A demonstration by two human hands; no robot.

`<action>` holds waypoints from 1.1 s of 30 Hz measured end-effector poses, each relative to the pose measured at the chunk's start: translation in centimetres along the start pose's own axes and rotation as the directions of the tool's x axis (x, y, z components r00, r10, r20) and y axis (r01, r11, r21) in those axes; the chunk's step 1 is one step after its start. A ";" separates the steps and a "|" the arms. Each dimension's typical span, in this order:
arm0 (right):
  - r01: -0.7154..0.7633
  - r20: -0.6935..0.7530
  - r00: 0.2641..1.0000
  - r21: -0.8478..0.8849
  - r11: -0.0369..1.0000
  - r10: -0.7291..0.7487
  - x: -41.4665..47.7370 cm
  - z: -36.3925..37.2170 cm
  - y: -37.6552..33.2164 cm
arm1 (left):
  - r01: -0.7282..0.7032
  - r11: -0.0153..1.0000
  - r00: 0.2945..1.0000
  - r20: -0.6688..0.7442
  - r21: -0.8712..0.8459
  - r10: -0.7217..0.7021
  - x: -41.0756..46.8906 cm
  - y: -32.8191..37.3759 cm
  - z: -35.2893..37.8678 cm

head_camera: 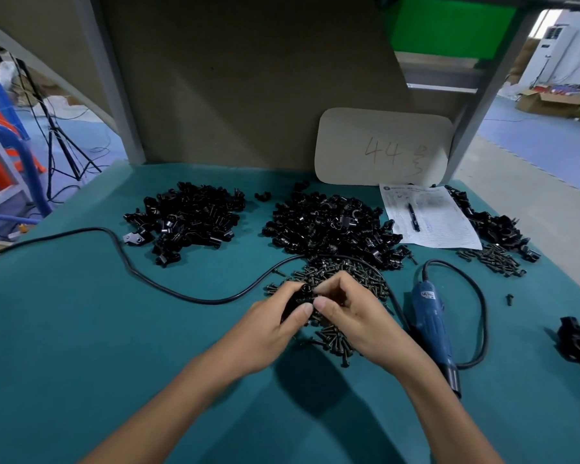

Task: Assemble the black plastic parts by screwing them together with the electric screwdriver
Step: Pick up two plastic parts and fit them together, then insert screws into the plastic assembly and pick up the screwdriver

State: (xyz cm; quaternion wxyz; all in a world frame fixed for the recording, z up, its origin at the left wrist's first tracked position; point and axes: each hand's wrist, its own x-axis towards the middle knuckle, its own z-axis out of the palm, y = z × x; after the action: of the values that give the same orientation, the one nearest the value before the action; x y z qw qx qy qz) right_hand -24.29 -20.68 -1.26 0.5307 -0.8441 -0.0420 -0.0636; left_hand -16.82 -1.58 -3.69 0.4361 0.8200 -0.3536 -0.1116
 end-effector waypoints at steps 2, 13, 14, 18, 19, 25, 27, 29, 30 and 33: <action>-0.049 -0.030 0.998 -0.068 0.996 0.047 0.1 0.0 -0.3 | -0.019 0.999 1.000 -0.001 0.035 0.019 0.0 0.1 0.1; -0.586 -0.533 0.802 -0.611 0.532 0.270 -4.7 -6.9 2.4 | 0.032 0.997 0.992 -0.124 0.065 -0.023 -0.5 -2.1 1.0; -0.649 -0.545 0.760 -0.619 0.442 0.353 -5.7 -7.5 3.2 | 0.041 0.997 0.991 -0.132 0.067 -0.032 -0.6 -2.4 1.1; -0.741 -0.464 0.657 -0.545 0.393 0.594 -6.8 -8.7 5.5 | 0.066 0.996 0.988 -0.146 0.061 -0.056 -0.3 -3.0 2.4; -0.754 -0.452 0.655 -0.439 0.489 0.605 -6.8 -9.0 5.9 | 0.069 0.996 0.987 -0.152 0.061 -0.059 -0.3 -3.2 2.7; -0.421 -0.431 0.599 0.547 0.723 0.675 -6.2 -9.7 6.6 | 0.085 0.993 0.980 -0.188 0.086 -0.067 -0.7 -3.7 3.7; -0.283 -0.442 0.600 0.662 0.694 0.667 -5.1 -8.8 6.2 | 0.087 0.990 0.983 -0.174 0.113 -0.067 -0.7 -3.8 3.7; -0.184 -0.460 0.597 0.719 0.670 0.657 -4.0 -7.7 6.1 | 0.084 0.987 0.985 -0.159 0.134 -0.062 -0.7 -3.7 3.8; -0.139 -0.462 0.594 0.747 0.650 0.659 -3.5 -7.1 6.1 | 0.087 0.986 0.986 -0.156 0.140 -0.065 -0.8 -3.7 3.8; 0.016 -0.425 0.626 0.845 0.535 0.654 -2.5 -5.8 6.1 | 0.094 0.984 0.986 -0.149 0.150 -0.071 -0.9 -3.6 3.7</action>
State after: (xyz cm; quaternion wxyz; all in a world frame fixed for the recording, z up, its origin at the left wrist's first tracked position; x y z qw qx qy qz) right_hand -26.24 -28.55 -4.60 0.8168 -0.4171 0.3128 -0.2470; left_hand -17.52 -2.03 -8.90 0.3896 0.8715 -0.2947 -0.0427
